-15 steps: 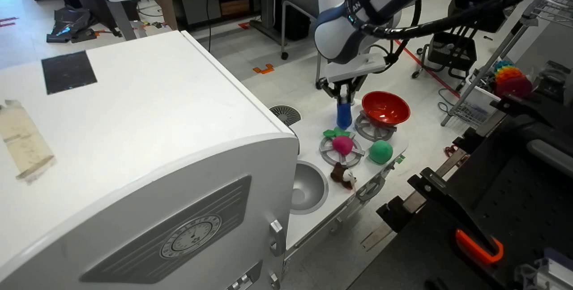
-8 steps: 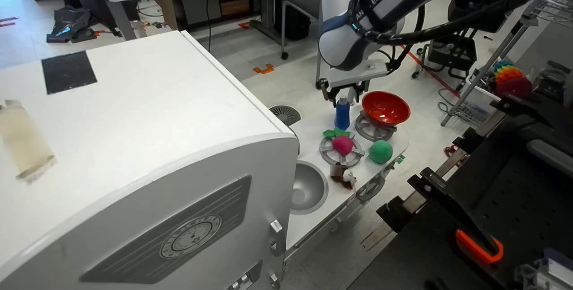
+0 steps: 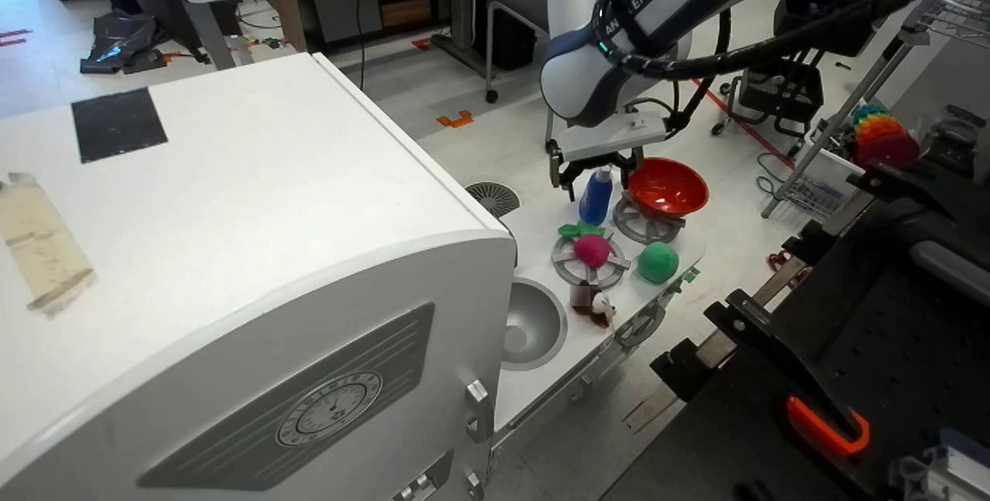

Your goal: Move the blue bottle to the right

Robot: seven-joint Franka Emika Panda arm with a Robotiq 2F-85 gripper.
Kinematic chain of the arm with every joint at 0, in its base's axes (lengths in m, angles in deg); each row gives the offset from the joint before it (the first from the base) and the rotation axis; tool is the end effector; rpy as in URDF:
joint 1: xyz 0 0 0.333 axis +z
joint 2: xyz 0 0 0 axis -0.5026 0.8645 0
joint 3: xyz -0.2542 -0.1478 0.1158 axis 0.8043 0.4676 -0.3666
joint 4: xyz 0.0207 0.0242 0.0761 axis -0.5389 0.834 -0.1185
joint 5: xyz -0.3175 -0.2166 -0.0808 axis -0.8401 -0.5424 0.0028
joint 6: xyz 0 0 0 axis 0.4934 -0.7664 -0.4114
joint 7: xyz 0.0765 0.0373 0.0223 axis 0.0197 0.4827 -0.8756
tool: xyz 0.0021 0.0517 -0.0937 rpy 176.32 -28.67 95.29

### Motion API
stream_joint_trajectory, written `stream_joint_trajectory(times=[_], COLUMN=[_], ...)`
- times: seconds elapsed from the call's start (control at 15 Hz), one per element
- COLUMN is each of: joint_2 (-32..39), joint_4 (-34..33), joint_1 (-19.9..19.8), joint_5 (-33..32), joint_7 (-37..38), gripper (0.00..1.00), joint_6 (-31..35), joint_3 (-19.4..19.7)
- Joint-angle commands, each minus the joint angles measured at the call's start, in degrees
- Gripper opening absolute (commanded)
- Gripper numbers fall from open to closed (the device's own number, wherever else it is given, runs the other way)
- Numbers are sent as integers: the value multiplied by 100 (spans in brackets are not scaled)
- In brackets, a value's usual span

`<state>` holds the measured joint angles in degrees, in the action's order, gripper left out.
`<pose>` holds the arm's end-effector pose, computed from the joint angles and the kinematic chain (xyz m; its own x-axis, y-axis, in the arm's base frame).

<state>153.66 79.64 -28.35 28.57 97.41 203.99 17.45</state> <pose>0.6809 -0.0663 -0.0973 0.8508 -0.5189 -0.0831 -0.4774 -0.8292 0.2906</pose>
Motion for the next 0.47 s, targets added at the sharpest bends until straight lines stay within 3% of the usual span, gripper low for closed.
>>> stream_joint_trajectory(times=[0.0,0.07,0.2,0.4], joint_2=[-3,-6,-27,-42], joint_4=[-514,-199,-347,-375], joint_1=[-38,23,31,19], joint_5=[379,214,266,277], joint_7=[-294,-112,-146,-175], gripper=[100,100,100,100], joint_6=[-1426,-775,-1181,-1243], joint_3=[-413,-203,-354,-369])
